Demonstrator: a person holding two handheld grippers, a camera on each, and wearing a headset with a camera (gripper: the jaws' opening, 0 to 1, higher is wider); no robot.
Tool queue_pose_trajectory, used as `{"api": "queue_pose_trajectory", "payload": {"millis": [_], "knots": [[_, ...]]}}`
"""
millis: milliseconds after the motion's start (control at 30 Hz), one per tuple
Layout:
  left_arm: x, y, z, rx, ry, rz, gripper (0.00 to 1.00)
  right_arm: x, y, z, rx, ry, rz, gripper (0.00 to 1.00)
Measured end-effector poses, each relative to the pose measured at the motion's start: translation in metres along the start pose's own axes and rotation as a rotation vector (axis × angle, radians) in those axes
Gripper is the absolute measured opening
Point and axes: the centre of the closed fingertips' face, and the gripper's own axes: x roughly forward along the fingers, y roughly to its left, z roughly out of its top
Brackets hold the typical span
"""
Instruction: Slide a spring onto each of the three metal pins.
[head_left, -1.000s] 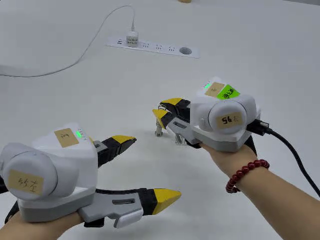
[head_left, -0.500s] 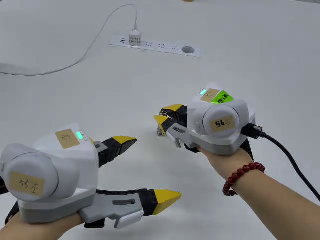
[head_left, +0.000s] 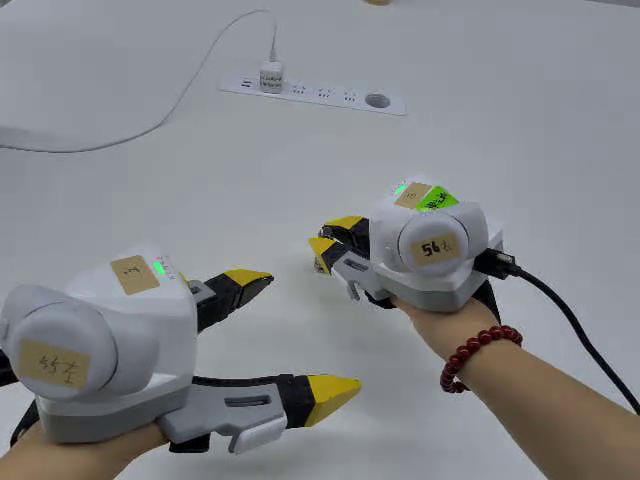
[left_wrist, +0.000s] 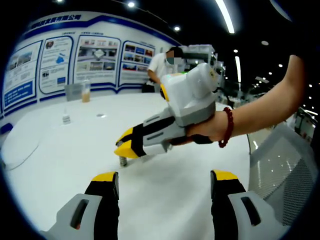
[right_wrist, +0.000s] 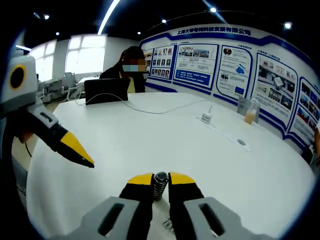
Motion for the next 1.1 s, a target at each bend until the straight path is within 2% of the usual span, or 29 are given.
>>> {"api": "queue_pose_trajectory", "payload": {"millis": [167, 333, 533, 567, 633, 767, 1000, 1100], "knots": [[-0.001, 0.0, 0.0, 0.005, 0.002, 0.002, 0.76, -0.002, 0.001, 0.001, 0.011, 0.003, 0.009, 0.13], [0.001, 0.001, -0.001, 0.0, 0.012, 0.003, 0.76, -0.007, 0.001, 0.007, 0.032, -0.006, 0.017, 0.19], [0.003, 0.0, 0.003, 0.009, 0.002, 0.003, 0.77, -0.017, -0.003, 0.012, 0.059, -0.009, 0.009, 0.25], [0.004, -0.001, 0.005, 0.018, -0.008, 0.0, 0.77, -0.019, -0.004, 0.014, 0.076, -0.013, 0.008, 0.26], [0.005, -0.001, 0.006, 0.045, -0.002, 0.003, 0.77, -0.024, -0.005, 0.017, 0.087, -0.017, 0.011, 0.29], [0.007, -0.002, 0.01, 0.058, -0.007, -0.007, 0.77, -0.033, -0.006, 0.021, 0.112, -0.02, 0.009, 0.34], [0.012, -0.002, 0.014, 0.1, 0.004, -0.015, 0.75, -0.048, -0.007, 0.019, 0.164, 0.006, 0.013, 0.45], [0.014, -0.004, 0.014, 0.11, 0.01, -0.021, 0.74, -0.057, -0.008, 0.02, 0.169, 0.006, 0.014, 0.47]]}}
